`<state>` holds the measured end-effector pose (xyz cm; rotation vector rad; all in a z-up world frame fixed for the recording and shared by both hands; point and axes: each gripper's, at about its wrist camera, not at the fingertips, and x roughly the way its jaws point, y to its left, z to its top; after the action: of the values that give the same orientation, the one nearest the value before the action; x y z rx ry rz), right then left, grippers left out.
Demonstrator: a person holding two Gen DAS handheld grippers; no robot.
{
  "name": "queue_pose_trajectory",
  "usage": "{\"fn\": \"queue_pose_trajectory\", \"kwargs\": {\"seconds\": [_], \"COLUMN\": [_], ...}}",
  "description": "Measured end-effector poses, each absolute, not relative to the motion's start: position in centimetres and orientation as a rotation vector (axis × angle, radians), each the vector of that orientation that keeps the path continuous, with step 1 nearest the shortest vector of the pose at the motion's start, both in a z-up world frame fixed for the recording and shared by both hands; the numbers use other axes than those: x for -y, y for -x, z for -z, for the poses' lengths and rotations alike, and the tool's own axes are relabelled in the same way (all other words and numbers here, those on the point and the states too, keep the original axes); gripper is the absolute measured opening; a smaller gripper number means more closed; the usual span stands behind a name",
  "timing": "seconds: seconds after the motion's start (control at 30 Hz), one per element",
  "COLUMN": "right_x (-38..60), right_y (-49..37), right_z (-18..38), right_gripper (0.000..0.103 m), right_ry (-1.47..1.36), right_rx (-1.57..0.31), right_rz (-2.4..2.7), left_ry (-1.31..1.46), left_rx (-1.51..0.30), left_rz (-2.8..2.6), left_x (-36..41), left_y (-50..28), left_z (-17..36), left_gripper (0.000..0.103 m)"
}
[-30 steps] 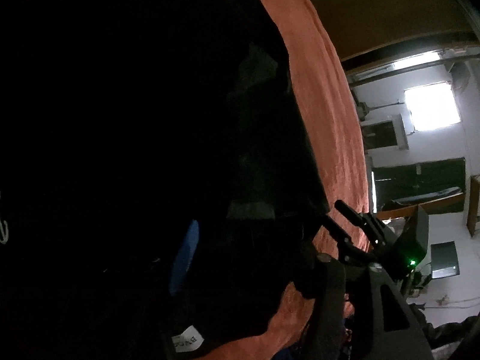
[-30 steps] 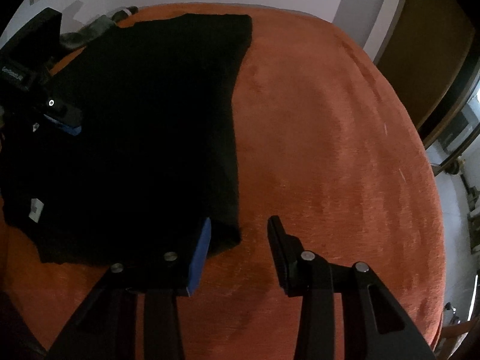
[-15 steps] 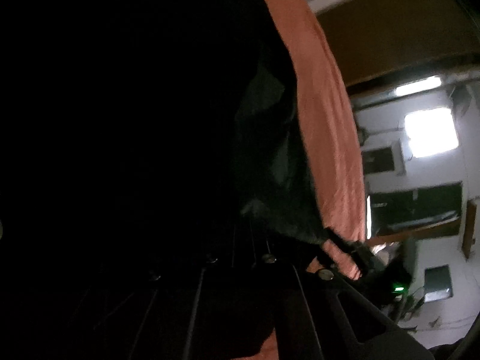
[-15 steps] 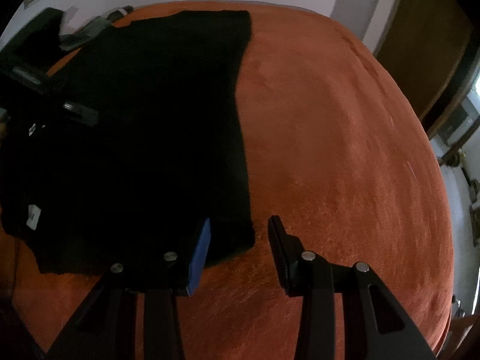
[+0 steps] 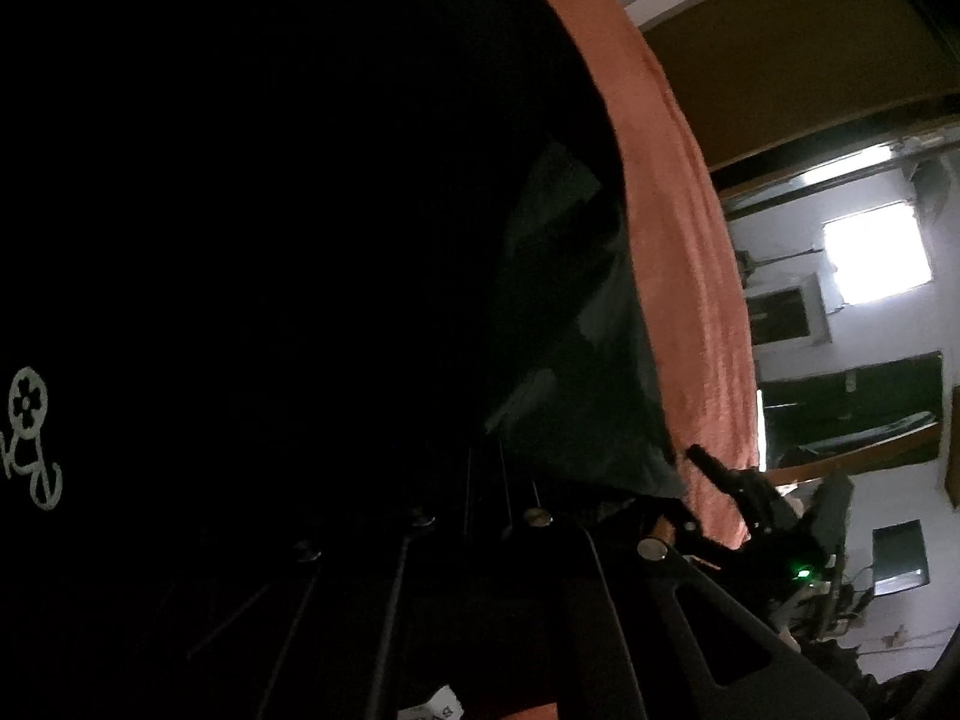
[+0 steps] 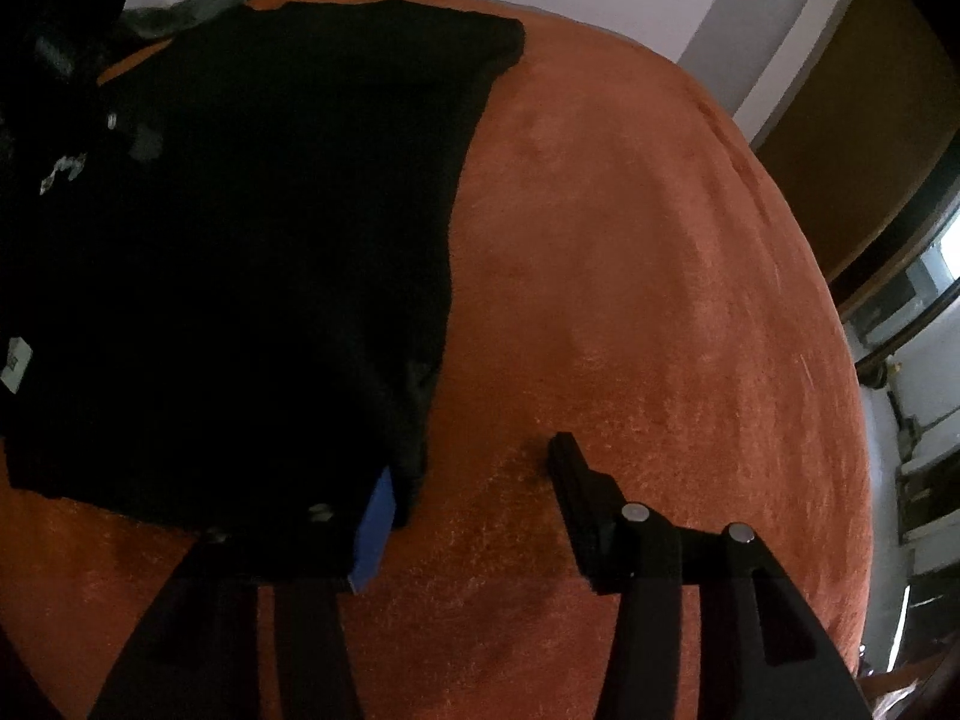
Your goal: Fold clothes
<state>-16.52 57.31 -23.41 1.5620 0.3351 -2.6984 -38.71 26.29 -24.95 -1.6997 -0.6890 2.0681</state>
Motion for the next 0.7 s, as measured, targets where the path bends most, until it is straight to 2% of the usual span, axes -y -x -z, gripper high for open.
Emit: {"fn": "queue_pose_trajectory", "kwargs": {"seconds": [0.1,0.17,0.23,0.3,0.47,0.7], "right_x": [-57.6,-58.1,-58.5,-58.5,-58.7,-59.5], "right_y": [16.6,16.4,16.1,15.7,14.5,16.7], "right_z": [23.6,23.2,22.6,21.5,18.0,16.8], "right_gripper": [0.052,0.052,0.052,0.052,0.052,0.052], "right_ry": [-1.559,-1.577,-1.588,-1.582,-1.526,-1.382], "right_rx": [-0.351,-0.302,-0.258,-0.232,-0.16,0.149], "right_rz": [2.705,2.705,2.704,2.71,2.74,2.72], "left_ry": [1.689,1.691,1.691,1.683,1.674,1.653], "left_rx": [0.675,0.655,0.654,0.665,0.674,0.662], "left_rz": [-2.074,-2.076,-2.08,-2.101,-2.116,-2.186], "left_x": [-26.8,-27.0,-26.8,-26.2,-26.0,-25.3], "left_y": [38.7,38.9,38.9,38.6,37.7,35.1], "left_z": [24.5,24.1,23.8,23.4,23.1,22.5], "left_gripper": [0.002,0.01,0.032,0.04,0.04,0.04]}}
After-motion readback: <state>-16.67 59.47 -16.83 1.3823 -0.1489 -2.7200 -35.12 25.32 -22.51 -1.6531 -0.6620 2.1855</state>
